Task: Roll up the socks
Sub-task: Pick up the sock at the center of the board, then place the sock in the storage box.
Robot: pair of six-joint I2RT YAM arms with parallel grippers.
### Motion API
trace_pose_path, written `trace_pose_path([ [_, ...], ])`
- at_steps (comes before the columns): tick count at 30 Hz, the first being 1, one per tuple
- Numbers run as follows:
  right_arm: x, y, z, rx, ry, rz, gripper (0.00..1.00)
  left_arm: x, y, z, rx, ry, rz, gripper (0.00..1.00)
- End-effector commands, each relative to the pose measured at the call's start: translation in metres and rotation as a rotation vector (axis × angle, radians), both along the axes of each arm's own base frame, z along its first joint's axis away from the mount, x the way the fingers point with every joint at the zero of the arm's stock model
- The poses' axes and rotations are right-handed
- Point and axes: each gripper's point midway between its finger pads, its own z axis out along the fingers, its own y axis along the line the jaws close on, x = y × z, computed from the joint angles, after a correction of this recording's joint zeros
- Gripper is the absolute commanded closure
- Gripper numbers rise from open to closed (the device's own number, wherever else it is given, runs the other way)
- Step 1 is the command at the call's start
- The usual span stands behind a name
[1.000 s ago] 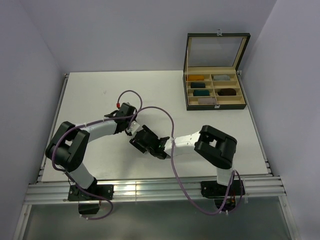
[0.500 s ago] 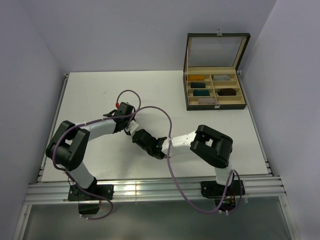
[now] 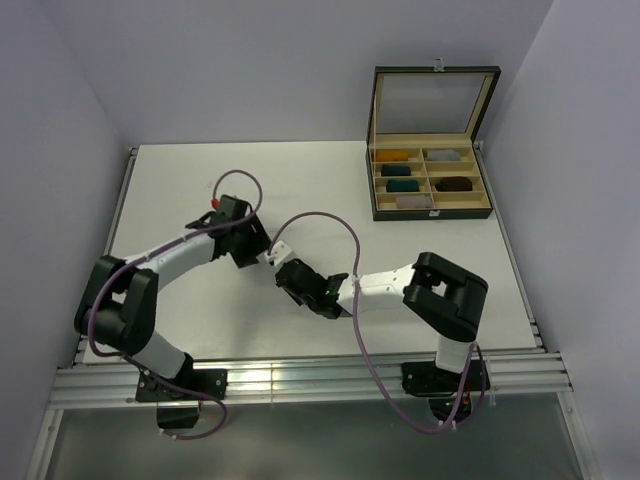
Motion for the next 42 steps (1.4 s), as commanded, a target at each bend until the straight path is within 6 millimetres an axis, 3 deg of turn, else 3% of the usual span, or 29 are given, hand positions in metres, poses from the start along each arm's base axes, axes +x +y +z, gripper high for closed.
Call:
trace_pose_path([
  [1,-0.011,-0.021,0.004,-0.007,0.056,-0.064,1.00,0.038,0.030,0.065,-0.013,-0.159,0.098,0.32],
  [6,-0.003,-0.042,0.035,0.054,0.056,-0.184,1.00,0.049,0.090,0.124,0.015,-0.290,0.233,0.23],
  [8,0.006,-0.046,0.055,0.097,0.054,-0.230,1.00,0.047,0.107,0.155,0.015,-0.369,0.260,0.18],
  [9,0.015,-0.060,0.066,0.118,0.066,-0.291,1.00,0.046,0.126,0.162,0.051,-0.391,0.302,0.17],
  [11,0.030,-0.070,0.094,0.174,0.065,-0.363,1.00,0.040,0.149,0.190,0.116,-0.471,0.343,0.08],
  [12,0.040,-0.092,0.102,0.180,0.082,-0.450,1.00,0.035,0.162,0.195,0.151,-0.479,0.370,0.03],
  [13,0.051,-0.098,0.118,0.212,0.077,-0.495,1.00,0.032,0.173,0.203,0.191,-0.503,0.402,0.00],
  [14,0.057,-0.109,0.124,0.219,0.080,-0.541,1.00,0.025,0.181,0.215,0.221,-0.541,0.413,0.01],
  [15,0.068,-0.137,0.129,0.218,0.094,-0.639,1.00,0.019,0.188,0.216,0.247,-0.542,0.433,0.00],
  [17,0.083,-0.161,0.147,0.251,0.082,-0.739,1.00,0.008,0.198,0.228,0.279,-0.585,0.472,0.00],
  [23,0.126,-0.271,0.163,0.308,0.090,-1.127,1.00,-0.007,0.196,0.216,0.321,-0.591,0.429,0.01],
  [25,0.136,-0.284,0.161,0.351,0.140,-1.162,1.00,-0.011,0.196,0.203,0.346,-0.578,0.417,0.01],
  [26,0.145,-0.308,0.151,0.352,0.161,-1.228,1.00,-0.013,0.194,0.201,0.358,-0.584,0.403,0.01],
  [28,0.157,-0.326,0.148,0.389,0.191,-1.277,1.00,-0.016,0.193,0.193,0.371,-0.575,0.394,0.00],
  [29,0.162,-0.349,0.137,0.388,0.213,-1.336,1.00,-0.016,0.190,0.193,0.369,-0.587,0.381,0.01],
  [32,0.178,-0.367,0.133,0.439,0.231,-1.381,1.00,-0.017,0.190,0.178,0.390,-0.561,0.369,0.00],
  [33,0.182,-0.386,0.123,0.449,0.250,-1.436,1.00,-0.016,0.189,0.176,0.389,-0.561,0.364,0.01],
  [36,0.197,-0.407,0.113,0.502,0.274,-1.493,1.00,-0.017,0.190,0.165,0.410,-0.536,0.358,0.01],
  [42,0.218,-0.437,0.105,0.586,0.270,-1.580,1.00,-0.013,0.191,0.156,0.432,-0.504,0.361,0.01],
])
